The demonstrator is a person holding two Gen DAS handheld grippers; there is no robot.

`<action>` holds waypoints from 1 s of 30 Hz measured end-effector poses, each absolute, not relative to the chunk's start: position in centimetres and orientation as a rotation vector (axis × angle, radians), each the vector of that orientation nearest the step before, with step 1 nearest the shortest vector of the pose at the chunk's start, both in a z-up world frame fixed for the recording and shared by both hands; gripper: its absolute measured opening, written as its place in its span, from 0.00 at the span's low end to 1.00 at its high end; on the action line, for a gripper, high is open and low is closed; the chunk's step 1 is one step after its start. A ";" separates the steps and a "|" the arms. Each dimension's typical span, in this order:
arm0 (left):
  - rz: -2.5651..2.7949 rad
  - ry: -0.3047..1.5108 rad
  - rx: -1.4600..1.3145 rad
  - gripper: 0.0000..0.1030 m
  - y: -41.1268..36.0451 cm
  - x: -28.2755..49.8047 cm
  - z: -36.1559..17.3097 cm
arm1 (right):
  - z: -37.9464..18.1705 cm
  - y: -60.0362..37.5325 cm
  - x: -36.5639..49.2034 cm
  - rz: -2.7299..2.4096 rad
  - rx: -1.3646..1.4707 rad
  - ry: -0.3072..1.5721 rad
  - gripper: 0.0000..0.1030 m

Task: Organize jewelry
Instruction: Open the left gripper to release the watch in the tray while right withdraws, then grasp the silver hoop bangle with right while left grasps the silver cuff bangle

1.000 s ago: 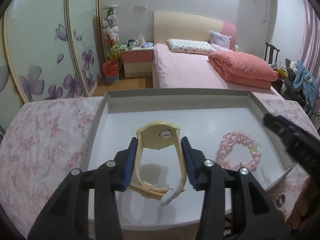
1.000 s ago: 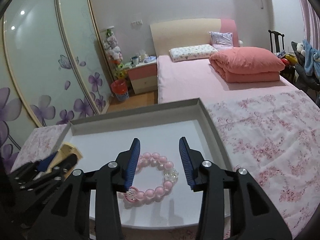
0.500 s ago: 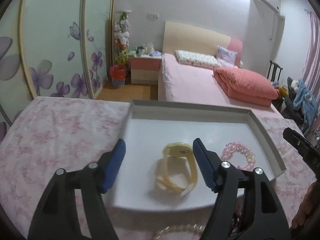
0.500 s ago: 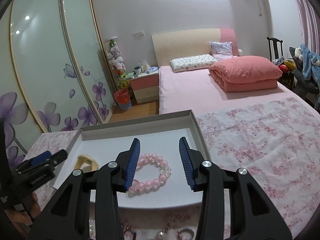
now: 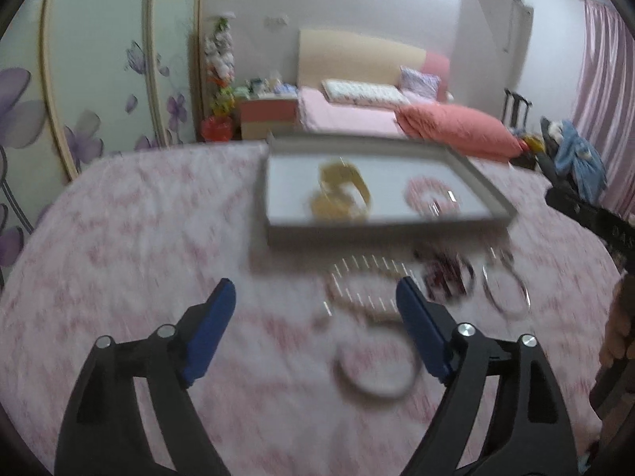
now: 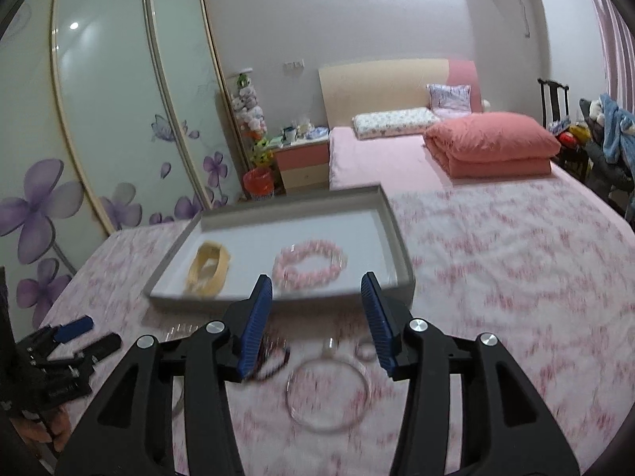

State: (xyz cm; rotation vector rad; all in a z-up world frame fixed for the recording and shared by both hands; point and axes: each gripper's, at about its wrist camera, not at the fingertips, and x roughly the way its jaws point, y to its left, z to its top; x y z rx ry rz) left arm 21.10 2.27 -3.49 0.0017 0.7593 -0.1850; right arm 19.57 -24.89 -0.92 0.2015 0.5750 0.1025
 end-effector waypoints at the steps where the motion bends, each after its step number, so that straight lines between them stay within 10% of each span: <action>1: -0.198 0.777 0.004 0.81 1.8 20.7 -3.9 | -1.3 -24.9 19.1 0.102 0.206 0.586 0.47; 19: -0.071 0.931 0.105 0.86 -3.3 22.0 -8.6 | -3.6 -25.7 16.8 0.106 0.259 0.644 0.47; 25: -0.100 0.914 0.079 0.62 -2.6 22.2 -8.4 | -4.1 -25.8 16.8 0.103 0.255 0.657 0.47; 30: -0.104 0.914 0.082 0.62 -0.6 21.3 -8.4 | -4.8 -25.8 17.0 0.090 0.225 0.696 0.47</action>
